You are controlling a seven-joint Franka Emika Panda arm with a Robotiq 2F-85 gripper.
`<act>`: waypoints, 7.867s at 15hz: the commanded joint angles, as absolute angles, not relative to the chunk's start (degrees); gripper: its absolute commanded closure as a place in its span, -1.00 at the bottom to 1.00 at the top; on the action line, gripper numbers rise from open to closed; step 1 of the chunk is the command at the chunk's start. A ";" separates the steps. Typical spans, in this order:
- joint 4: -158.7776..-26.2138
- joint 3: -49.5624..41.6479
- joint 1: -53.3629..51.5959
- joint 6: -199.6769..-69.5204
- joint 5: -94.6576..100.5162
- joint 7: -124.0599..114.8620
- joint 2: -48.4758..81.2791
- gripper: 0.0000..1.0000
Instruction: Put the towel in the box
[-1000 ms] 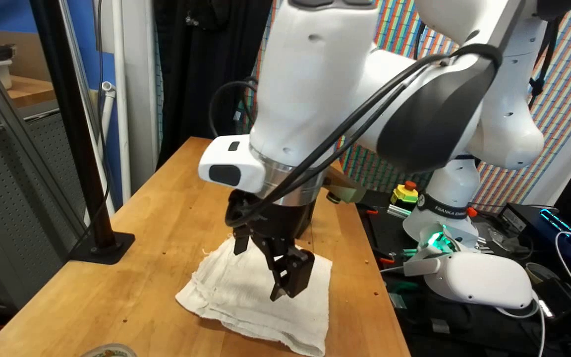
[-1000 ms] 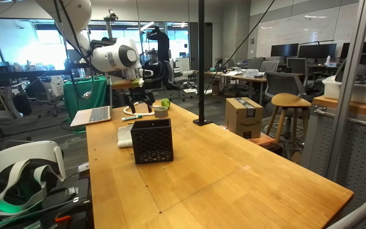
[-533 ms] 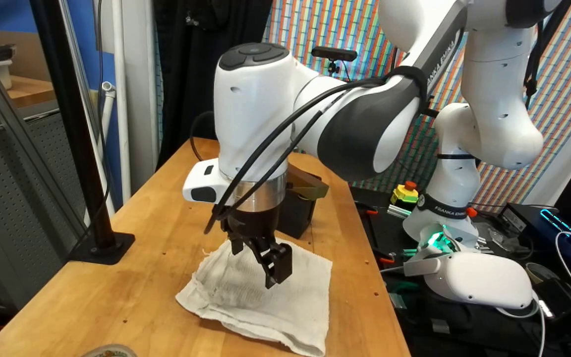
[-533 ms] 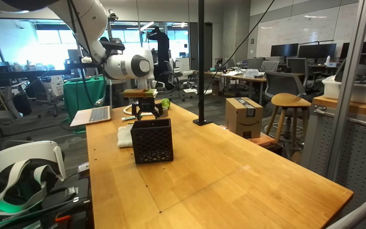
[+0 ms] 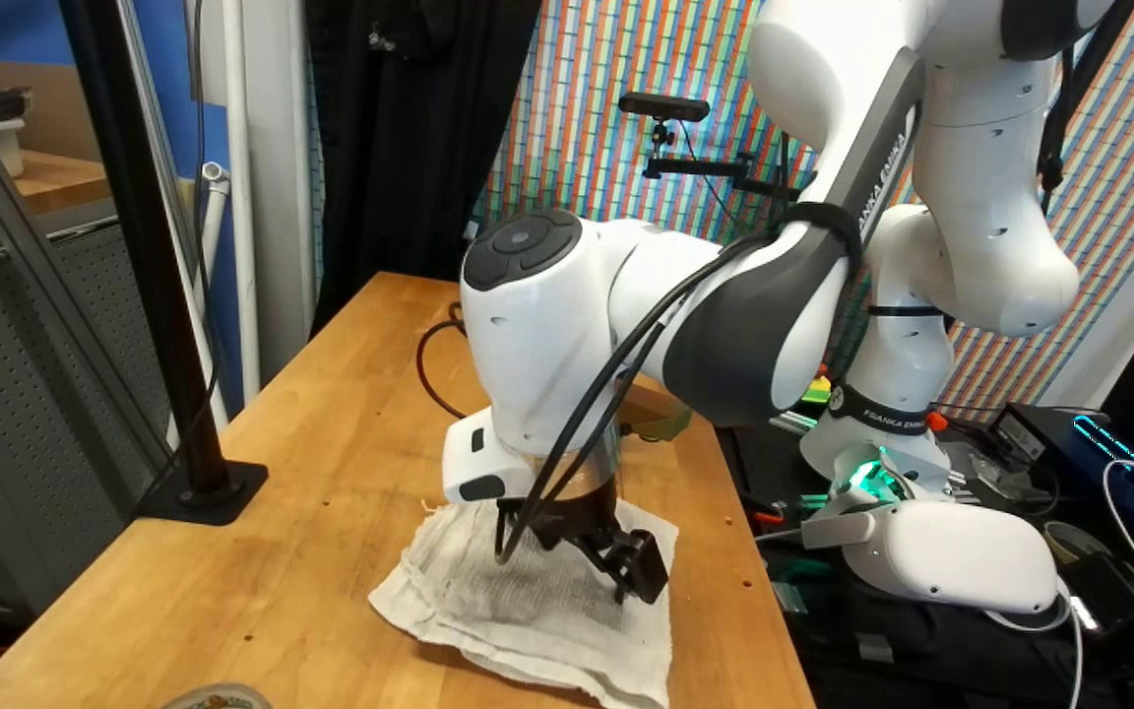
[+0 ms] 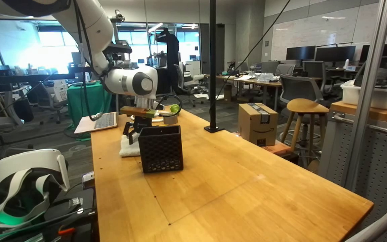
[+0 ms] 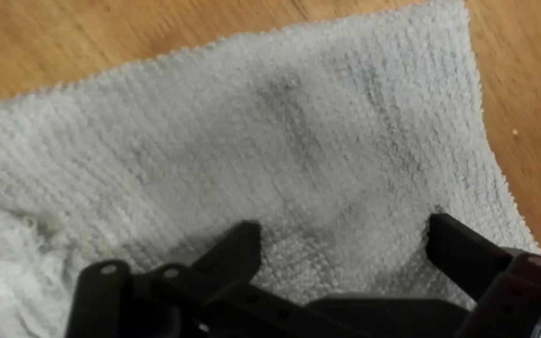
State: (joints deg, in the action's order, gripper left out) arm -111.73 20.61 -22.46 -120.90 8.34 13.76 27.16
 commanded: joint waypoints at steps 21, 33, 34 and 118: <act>-112.42 16.32 -17.37 -120.99 10.83 12.89 4.89 0.66; -124.89 11.31 -11.70 -124.87 10.46 10.88 -13.23 0.66; -125.71 10.99 -11.55 -124.87 10.43 11.22 -14.49 0.66; -119.00 13.10 -10.75 -116.23 9.86 33.64 16.94 0.68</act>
State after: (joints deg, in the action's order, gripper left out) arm -121.17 12.98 -11.17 -118.00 11.53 32.69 11.23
